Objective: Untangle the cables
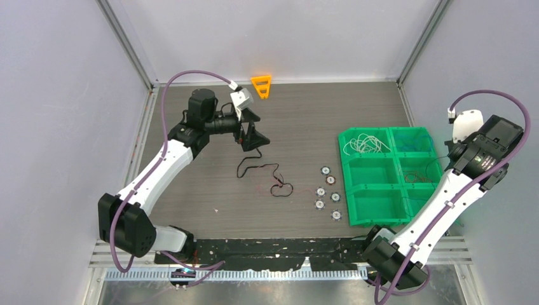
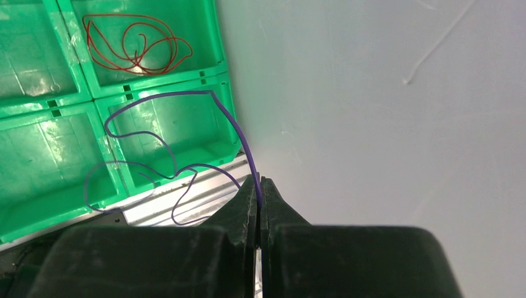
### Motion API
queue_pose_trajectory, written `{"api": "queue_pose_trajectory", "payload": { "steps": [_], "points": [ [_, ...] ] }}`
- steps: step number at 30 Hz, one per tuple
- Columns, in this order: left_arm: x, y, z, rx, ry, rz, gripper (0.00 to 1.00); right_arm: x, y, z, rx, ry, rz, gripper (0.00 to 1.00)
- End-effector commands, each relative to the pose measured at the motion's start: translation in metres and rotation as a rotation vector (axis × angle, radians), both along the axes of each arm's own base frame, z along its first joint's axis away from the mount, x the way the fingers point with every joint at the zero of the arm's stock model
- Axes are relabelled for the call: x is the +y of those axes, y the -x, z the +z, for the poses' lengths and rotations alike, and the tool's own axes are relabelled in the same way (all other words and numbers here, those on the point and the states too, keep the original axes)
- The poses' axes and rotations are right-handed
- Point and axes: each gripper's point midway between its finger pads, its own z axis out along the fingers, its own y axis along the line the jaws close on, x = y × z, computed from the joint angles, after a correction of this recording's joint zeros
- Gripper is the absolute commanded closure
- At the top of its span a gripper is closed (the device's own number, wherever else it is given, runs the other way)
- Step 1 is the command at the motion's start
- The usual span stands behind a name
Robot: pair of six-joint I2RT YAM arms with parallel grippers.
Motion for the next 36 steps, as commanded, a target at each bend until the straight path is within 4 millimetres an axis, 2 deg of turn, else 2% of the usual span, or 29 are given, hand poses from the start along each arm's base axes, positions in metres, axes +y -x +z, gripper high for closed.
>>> {"api": "queue_pose_trajectory", "payload": {
  "steps": [1, 7, 11, 15, 19, 22, 26, 31, 36],
  "points": [
    [-0.002, -0.001, 0.018, -0.037, 0.013, -0.001, 0.00, -0.009, -0.008, -0.002, -0.014, 0.062, 0.042, 0.95],
    [-0.001, -0.001, 0.016, -0.033, 0.004, 0.007, 0.00, -0.022, -0.023, -0.025, 0.006, 0.043, 0.057, 0.95],
    [-0.001, -0.002, 0.013, -0.027, -0.003, 0.014, 0.00, -0.026, -0.024, -0.012, -0.006, 0.065, 0.051, 0.95],
    [-0.001, -0.003, 0.011, -0.023, -0.006, 0.016, 0.01, -0.028, -0.016, 0.002, 0.011, 0.111, 0.048, 0.95],
    [-0.002, -0.005, 0.011, -0.021, -0.005, 0.019, 0.00, -0.038, -0.005, 0.003, 0.053, 0.136, 0.029, 0.95],
    [-0.003, -0.007, 0.011, -0.020, -0.003, 0.018, 0.00, -0.043, -0.007, 0.002, 0.061, 0.148, 0.030, 0.95],
    [-0.004, -0.009, 0.012, -0.023, -0.003, 0.014, 0.00, -0.048, -0.015, -0.012, 0.066, 0.127, 0.044, 0.95],
    [-0.004, -0.009, 0.010, -0.019, -0.012, 0.009, 0.00, -0.054, -0.035, -0.041, 0.081, 0.097, 0.072, 0.95],
    [0.001, -0.006, 0.010, -0.045, -0.039, 0.017, 0.00, -0.032, -0.067, -0.066, 0.081, 0.054, 0.142, 0.95]
  ]
}}
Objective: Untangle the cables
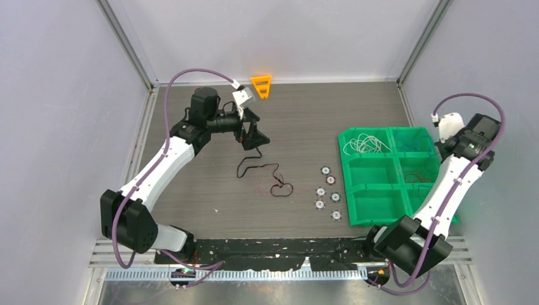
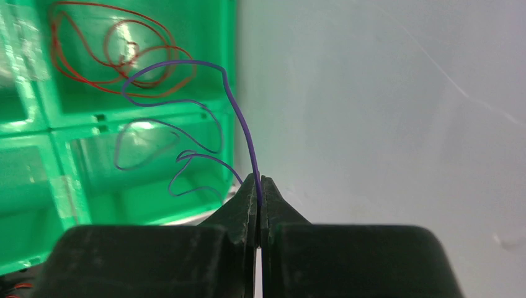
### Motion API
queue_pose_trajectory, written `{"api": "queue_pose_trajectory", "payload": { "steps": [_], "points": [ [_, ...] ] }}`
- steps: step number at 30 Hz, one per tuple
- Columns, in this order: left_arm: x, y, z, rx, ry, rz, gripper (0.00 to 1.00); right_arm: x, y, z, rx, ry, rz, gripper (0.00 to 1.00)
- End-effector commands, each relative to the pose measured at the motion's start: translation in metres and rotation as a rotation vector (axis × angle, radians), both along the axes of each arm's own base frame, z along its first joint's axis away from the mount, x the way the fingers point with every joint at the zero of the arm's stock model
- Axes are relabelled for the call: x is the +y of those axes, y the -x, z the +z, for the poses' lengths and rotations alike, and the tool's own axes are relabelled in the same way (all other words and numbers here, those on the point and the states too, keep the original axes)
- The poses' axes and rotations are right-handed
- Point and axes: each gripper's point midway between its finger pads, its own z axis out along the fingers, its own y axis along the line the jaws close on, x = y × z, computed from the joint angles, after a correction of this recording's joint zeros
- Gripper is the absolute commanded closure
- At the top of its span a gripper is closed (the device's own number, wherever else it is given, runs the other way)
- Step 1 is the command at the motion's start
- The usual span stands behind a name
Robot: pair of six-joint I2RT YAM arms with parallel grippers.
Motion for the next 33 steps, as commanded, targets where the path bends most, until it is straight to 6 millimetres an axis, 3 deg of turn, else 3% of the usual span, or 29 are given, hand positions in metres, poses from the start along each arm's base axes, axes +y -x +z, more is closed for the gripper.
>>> {"api": "queue_pose_trajectory", "payload": {
  "steps": [1, 7, 9, 13, 17, 23, 28, 33],
  "points": [
    [0.003, 0.001, 0.016, -0.080, -0.016, -0.001, 0.00, 0.013, -0.032, -0.005, -0.057, 0.018, 0.057, 0.95],
    [0.010, 0.006, 0.011, -0.102, -0.046, 0.010, 0.00, 0.039, -0.053, -0.025, -0.105, -0.077, 0.139, 0.95],
    [0.012, 0.006, 0.010, -0.109, -0.055, 0.017, 0.00, 0.045, -0.052, -0.028, -0.104, -0.096, 0.163, 0.95],
    [0.014, 0.006, 0.009, -0.117, -0.062, 0.026, 0.01, 0.059, -0.032, -0.038, -0.084, -0.112, 0.210, 0.95],
    [0.014, 0.007, 0.006, -0.105, -0.059, 0.026, 0.00, 0.073, 0.002, -0.046, -0.059, -0.144, 0.227, 0.95],
    [0.010, 0.008, 0.003, -0.071, -0.044, 0.010, 0.00, 0.078, 0.043, -0.056, -0.027, -0.156, 0.206, 0.95],
    [0.008, 0.007, 0.003, -0.061, -0.038, 0.005, 0.01, 0.073, 0.061, -0.072, 0.044, -0.169, 0.181, 0.95],
    [0.008, 0.007, 0.004, -0.062, -0.038, 0.008, 0.00, 0.045, 0.067, -0.097, 0.142, -0.144, 0.116, 0.95]
  ]
}}
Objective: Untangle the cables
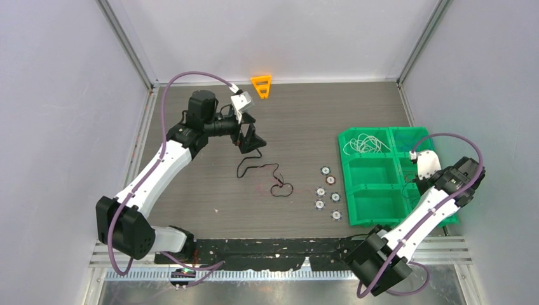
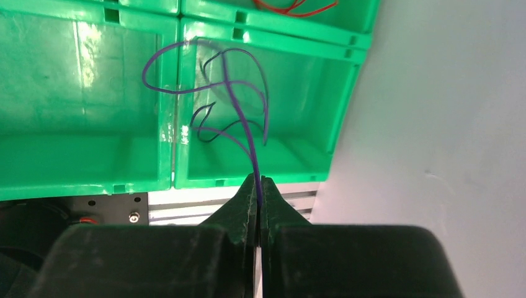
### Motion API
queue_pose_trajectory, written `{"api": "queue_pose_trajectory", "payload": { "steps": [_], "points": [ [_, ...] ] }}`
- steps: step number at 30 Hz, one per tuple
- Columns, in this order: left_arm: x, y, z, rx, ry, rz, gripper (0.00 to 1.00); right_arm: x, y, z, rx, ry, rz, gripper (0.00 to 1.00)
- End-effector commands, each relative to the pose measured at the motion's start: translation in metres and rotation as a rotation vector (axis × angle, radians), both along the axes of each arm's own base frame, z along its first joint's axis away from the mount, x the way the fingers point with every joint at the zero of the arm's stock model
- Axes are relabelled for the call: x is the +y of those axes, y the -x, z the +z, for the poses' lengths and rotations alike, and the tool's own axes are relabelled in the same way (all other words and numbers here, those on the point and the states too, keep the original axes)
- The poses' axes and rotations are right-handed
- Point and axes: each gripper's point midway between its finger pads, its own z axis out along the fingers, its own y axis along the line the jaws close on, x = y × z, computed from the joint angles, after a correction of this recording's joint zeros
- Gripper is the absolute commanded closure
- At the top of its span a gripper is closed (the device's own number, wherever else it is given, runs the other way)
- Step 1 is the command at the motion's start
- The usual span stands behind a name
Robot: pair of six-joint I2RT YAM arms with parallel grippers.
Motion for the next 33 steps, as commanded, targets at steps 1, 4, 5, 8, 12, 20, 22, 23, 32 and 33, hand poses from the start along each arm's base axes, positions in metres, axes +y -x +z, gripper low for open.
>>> {"api": "queue_pose_trajectory", "payload": {
  "steps": [1, 4, 5, 8, 12, 20, 22, 23, 32, 33],
  "points": [
    [-0.004, 0.001, 0.011, -0.018, 0.023, -0.017, 0.00, -0.031, 0.003, -0.015, 0.098, 0.055, -0.019, 0.95],
    [-0.002, 0.001, 0.010, -0.023, 0.017, -0.010, 0.00, -0.049, 0.012, -0.021, 0.172, 0.076, -0.046, 0.95],
    [-0.002, 0.002, 0.010, -0.023, 0.016, -0.009, 0.00, -0.052, 0.013, -0.022, 0.182, 0.076, -0.049, 0.95],
    [-0.001, 0.001, 0.006, -0.017, 0.011, -0.002, 0.00, -0.059, 0.020, -0.024, 0.225, 0.106, -0.034, 0.95],
    [-0.002, 0.000, 0.002, -0.011, 0.006, -0.001, 0.00, -0.062, 0.032, -0.034, 0.305, 0.131, -0.013, 0.95],
    [-0.004, -0.004, -0.002, 0.007, 0.004, -0.002, 0.00, -0.063, 0.027, -0.060, 0.365, 0.086, 0.002, 0.95],
    [-0.004, -0.005, -0.003, 0.016, 0.000, -0.002, 0.00, -0.063, 0.017, -0.063, 0.363, 0.073, -0.003, 0.95],
    [-0.004, -0.005, -0.003, 0.018, -0.001, -0.003, 0.00, -0.061, 0.012, -0.063, 0.357, 0.064, -0.009, 0.92],
    [-0.002, -0.006, -0.005, 0.015, -0.012, 0.006, 0.00, -0.035, -0.001, -0.018, 0.303, -0.044, 0.027, 0.27],
    [-0.002, -0.007, -0.005, 0.015, -0.011, 0.007, 0.00, -0.029, -0.005, -0.016, 0.279, -0.068, 0.042, 0.20]
  ]
}}
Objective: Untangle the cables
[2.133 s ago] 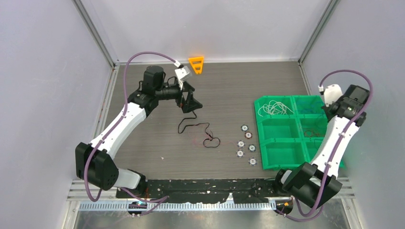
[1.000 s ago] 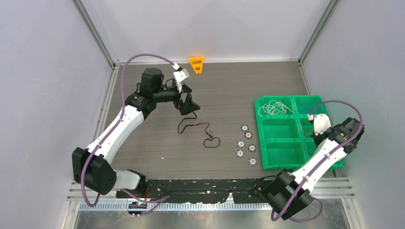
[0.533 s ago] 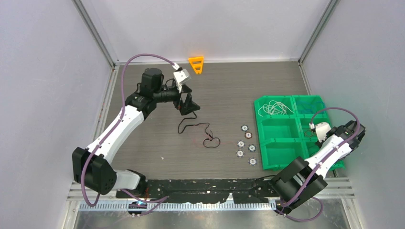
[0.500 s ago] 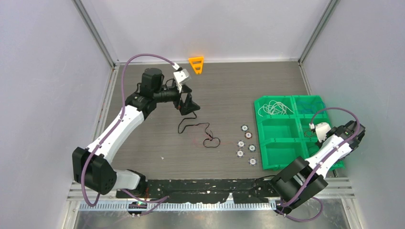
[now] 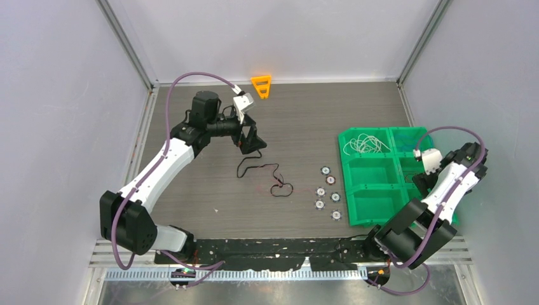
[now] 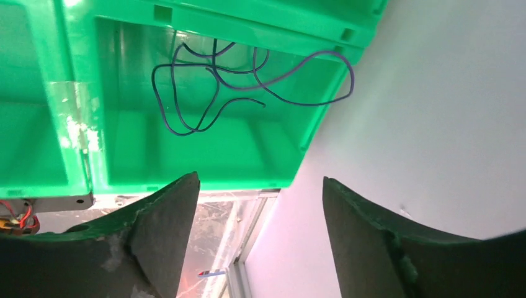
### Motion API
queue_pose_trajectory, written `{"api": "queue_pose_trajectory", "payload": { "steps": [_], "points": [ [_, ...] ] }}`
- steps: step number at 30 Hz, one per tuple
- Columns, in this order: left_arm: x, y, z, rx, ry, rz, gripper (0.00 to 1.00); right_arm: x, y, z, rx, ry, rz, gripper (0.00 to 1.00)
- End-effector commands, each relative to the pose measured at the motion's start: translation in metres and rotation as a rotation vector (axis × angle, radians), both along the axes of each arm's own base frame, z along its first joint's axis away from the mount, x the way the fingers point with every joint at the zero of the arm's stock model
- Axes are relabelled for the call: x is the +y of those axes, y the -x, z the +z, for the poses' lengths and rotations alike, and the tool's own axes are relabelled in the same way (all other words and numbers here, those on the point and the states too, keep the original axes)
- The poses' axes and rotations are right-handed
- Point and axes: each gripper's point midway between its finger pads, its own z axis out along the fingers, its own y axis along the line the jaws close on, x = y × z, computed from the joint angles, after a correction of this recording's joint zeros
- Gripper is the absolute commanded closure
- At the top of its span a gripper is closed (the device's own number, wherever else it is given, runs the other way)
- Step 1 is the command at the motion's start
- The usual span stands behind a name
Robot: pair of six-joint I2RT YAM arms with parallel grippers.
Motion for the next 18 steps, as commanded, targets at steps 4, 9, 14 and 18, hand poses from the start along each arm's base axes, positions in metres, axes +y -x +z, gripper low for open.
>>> {"api": "queue_pose_trajectory", "payload": {
  "steps": [4, 9, 14, 18],
  "points": [
    [-0.001, -0.008, 0.011, -0.039, 0.006, 0.017, 0.00, 0.049, -0.013, 0.050, -0.104, -0.141, 0.054, 0.14],
    [0.013, -0.014, -0.009, 0.025, -0.081, 0.056, 0.01, 0.111, -0.063, 0.086, -0.246, -0.307, 0.119, 0.14],
    [0.038, -0.023, -0.046, 0.202, -0.150, 0.162, 0.03, 0.202, -0.141, 0.108, -0.365, -0.489, 0.249, 0.17],
    [0.058, -0.026, -0.081, 0.373, -0.171, 0.249, 0.15, 0.262, -0.179, 0.095, -0.341, -0.615, 0.345, 0.19]
  ]
}}
